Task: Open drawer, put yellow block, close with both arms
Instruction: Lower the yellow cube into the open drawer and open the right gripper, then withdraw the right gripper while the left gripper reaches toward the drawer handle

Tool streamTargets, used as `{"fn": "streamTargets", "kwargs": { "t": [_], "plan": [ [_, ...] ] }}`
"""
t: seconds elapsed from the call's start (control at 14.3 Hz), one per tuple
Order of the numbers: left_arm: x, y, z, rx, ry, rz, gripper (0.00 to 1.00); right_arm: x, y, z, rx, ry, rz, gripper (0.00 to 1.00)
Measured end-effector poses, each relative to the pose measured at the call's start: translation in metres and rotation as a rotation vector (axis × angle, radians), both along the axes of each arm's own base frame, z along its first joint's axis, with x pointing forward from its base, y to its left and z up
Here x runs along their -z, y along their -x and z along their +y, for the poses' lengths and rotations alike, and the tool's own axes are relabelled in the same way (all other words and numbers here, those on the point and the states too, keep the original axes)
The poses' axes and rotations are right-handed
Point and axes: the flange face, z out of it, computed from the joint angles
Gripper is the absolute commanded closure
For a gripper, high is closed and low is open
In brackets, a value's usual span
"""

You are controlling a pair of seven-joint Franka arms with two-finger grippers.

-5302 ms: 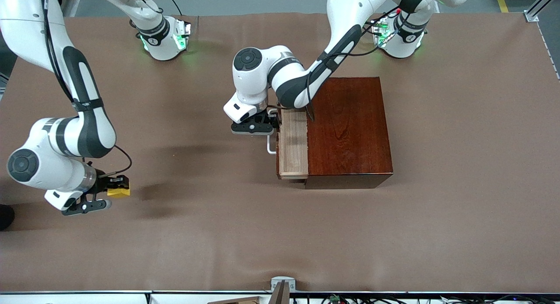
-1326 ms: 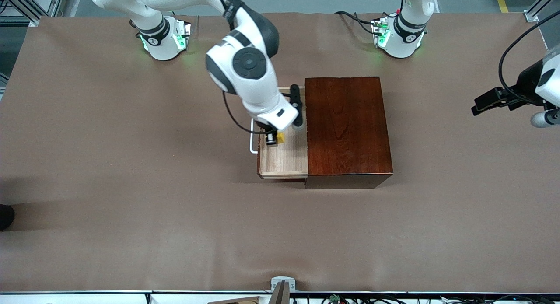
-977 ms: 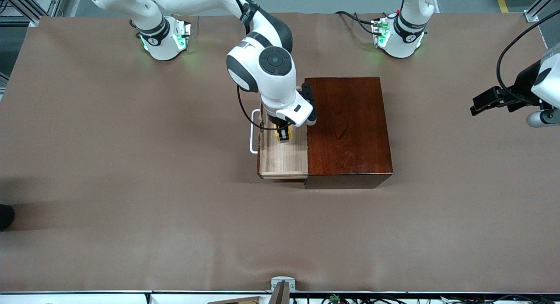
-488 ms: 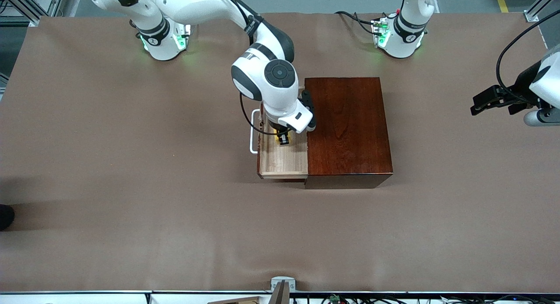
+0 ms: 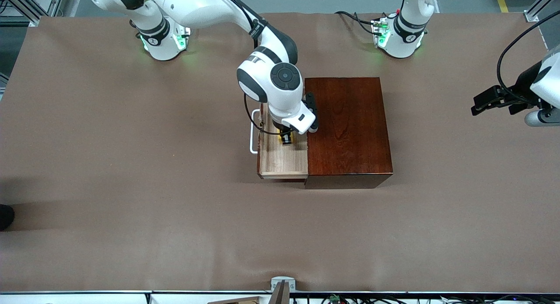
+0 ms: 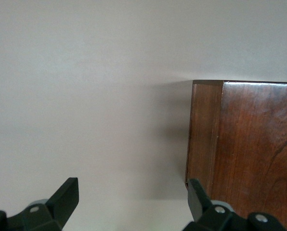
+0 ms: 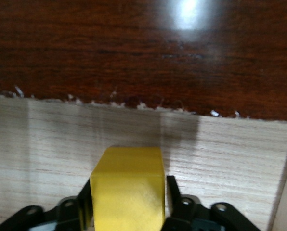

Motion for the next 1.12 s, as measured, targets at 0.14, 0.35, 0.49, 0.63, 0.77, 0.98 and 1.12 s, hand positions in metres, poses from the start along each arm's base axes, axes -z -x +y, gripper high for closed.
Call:
{"fn": "streamTargets", "kwargs": {
  "t": [0.14,0.35,0.49,0.63,0.77,0.98,1.12],
  "plan": [
    [0.000,0.000,0.001,-0.001,0.000,0.000,0.00,0.000,-0.002,-0.002,0.005,0.001,-0.003,0.00],
    [0.000,0.000,0.001,-0.001,0.000,0.001,0.00,-0.010,-0.008,-0.003,0.016,-0.008,-0.019,0.00],
    [0.001,0.000,0.001,-0.002,0.000,0.001,0.00,-0.033,-0.016,-0.009,0.032,-0.016,-0.043,0.00],
    [0.001,0.000,0.002,-0.003,0.000,0.002,0.00,-0.068,-0.023,-0.021,0.063,-0.015,-0.066,0.00],
    [0.001,0.000,0.002,-0.003,0.000,0.002,0.00,-0.103,-0.033,-0.043,0.148,-0.004,-0.085,0.00],
    [0.001,0.000,0.002,-0.004,0.000,0.003,0.00,-0.152,-0.049,-0.087,0.325,0.011,-0.102,0.00],
    [0.001,0.000,0.002,-0.004,0.000,0.003,0.00,-0.180,-0.064,-0.127,0.448,0.028,-0.114,0.00]
  ]
}}
